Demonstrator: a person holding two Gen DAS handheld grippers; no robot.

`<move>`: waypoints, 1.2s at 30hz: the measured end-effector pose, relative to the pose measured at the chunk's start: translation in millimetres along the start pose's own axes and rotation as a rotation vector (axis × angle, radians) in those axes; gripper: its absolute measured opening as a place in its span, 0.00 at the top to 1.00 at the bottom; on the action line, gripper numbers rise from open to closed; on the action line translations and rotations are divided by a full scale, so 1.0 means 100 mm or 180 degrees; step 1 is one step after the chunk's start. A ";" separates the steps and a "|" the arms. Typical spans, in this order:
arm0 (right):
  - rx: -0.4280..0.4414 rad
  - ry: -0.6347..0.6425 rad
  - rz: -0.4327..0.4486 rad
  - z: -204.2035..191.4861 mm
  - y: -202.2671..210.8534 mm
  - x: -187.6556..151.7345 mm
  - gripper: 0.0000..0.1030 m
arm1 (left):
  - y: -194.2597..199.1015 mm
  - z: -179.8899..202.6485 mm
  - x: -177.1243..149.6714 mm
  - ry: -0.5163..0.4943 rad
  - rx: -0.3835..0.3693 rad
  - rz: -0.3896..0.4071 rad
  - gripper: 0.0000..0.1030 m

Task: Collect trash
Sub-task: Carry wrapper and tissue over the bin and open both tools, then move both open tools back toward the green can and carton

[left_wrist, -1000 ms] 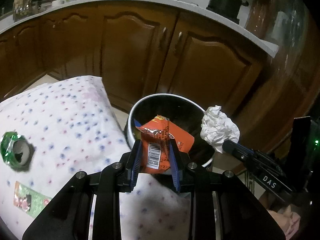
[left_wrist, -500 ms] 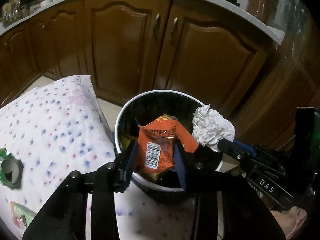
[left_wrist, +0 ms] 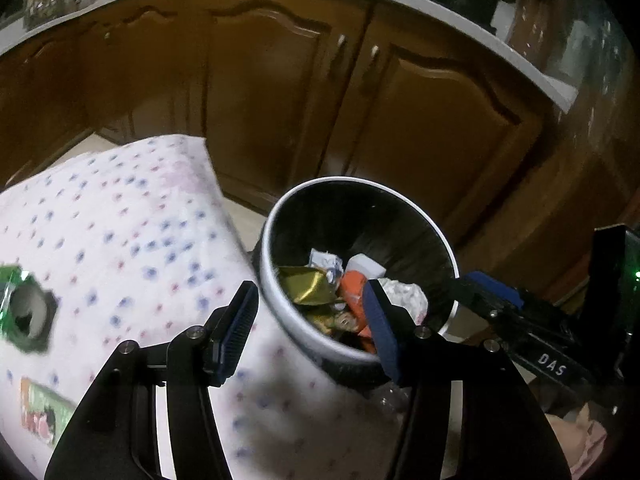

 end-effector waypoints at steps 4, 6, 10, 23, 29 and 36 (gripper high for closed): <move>0.0118 -0.0016 0.0070 -0.13 0.12 -0.08 0.35 | 0.20 -0.17 -0.16 0.0166 0.0018 0.0055 0.47; 0.0170 -0.0010 0.0093 -0.22 0.16 -0.12 0.31 | 0.33 -0.27 -0.26 0.0254 0.0021 0.0099 0.47; 0.0313 0.0031 0.0132 -0.45 0.24 -0.25 0.23 | 0.56 -0.48 -0.44 0.0400 0.0103 0.0163 0.47; 0.0638 0.0085 -0.0282 -1.04 -0.04 -0.82 0.23 | 1.19 -1.41 -1.05 0.1017 0.0421 0.0295 0.47; 0.0777 0.0232 -0.0489 -1.42 -0.15 -1.09 0.23 | 1.30 -1.77 -1.27 0.1183 0.0563 0.0288 0.47; 0.0903 0.0452 -0.0633 -1.81 -0.32 -1.28 0.23 | 1.37 -2.16 -1.40 0.1317 0.0739 0.0250 0.47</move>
Point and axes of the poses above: each gripper's, at about its wrist camera, not at the fingertips, and y roughly against the way its jaws point, z to its right, x to its top, the point moved 4 cm from there along -y, roughly the way its jaws point, and after that the axes turned 7 degrees about -y, right-handed, at the moved point
